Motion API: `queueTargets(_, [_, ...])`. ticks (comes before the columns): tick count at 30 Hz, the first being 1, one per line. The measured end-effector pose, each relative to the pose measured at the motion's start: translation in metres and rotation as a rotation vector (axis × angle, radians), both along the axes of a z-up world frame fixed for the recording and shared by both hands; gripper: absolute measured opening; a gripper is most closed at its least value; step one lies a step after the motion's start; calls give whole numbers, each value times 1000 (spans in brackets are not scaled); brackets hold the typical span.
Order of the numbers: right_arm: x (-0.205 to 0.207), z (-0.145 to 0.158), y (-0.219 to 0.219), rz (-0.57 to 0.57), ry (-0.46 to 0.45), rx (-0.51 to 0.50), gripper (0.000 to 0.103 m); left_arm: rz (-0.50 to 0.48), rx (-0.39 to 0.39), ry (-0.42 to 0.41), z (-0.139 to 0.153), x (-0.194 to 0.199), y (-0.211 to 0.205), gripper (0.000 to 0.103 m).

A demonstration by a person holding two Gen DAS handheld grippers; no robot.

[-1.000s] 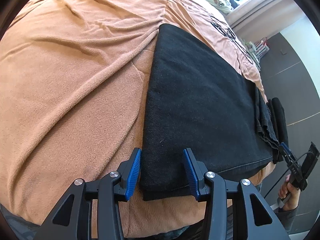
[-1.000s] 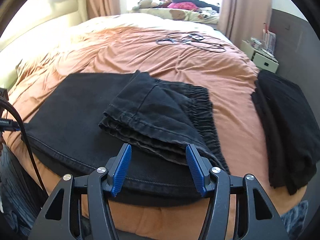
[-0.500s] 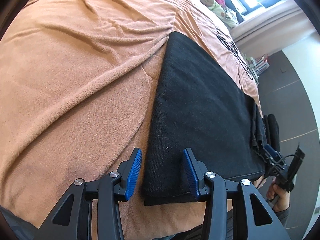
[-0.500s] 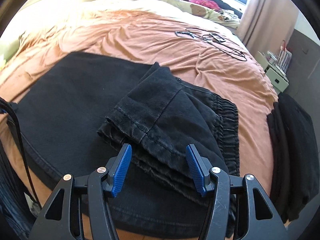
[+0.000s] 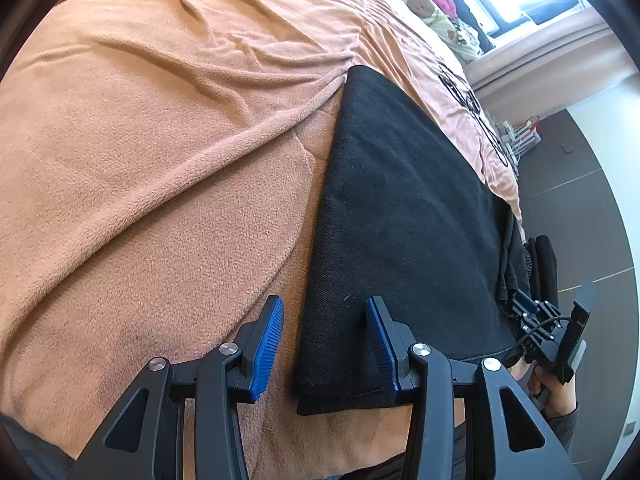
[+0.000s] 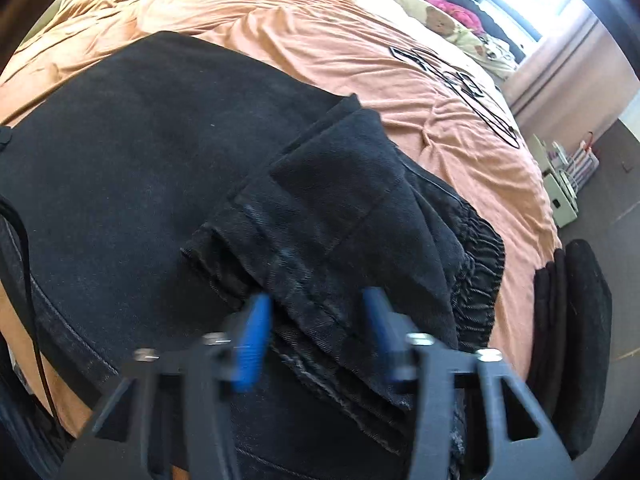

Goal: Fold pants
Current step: 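Grasp the black pants leg hems with the right tool and lift them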

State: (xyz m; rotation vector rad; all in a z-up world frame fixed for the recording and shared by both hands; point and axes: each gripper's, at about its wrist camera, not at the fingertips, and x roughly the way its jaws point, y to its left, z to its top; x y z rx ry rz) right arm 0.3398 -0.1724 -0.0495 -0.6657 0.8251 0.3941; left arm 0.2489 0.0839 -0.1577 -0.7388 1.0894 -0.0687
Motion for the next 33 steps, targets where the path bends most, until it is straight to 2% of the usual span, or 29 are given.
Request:
queueTargets(1, [-1,2,0,-5,-12,-8,13,0,1,1,0,0,0,46])
queueTargets(2, [0,6,0,-7,-15,0,10,0,2,1,1,0,0,46])
queueTargets(4, [2,13,-8,-15,-4,42,7,2,5,1,1,0,1,46])
queueTargets(13, [29,59,-68,-128,3,265,6,12,-3,1,1,-3,7,46])
queueTargets(20, [62,82,-118,-292,-10,384,9,18,-8,2,2,-4,10,46])
queueTargets(21, [63,85,-124,-318,-14,395,11,18,-7,1,2,-5,10,46])
queueTargets(22, [61,88,-130,-336,-19,411,21,18,-7,0,3,-5,11,46])
queueTargets(23, [57,91,-134,-347,-30,430,38,18,-7,0,3,-5,11,46])
queueTargets(25, [47,96,-135,-358,-55,453,61,20,-10,0,2,-7,12,46])
queueTargets(28, [27,91,-130,-330,-54,453,61,21,-14,2,1,-7,14,46])
queueTargets(33, [4,82,-119,-251,-33,395,61,19,-15,1,2,-8,15,46])
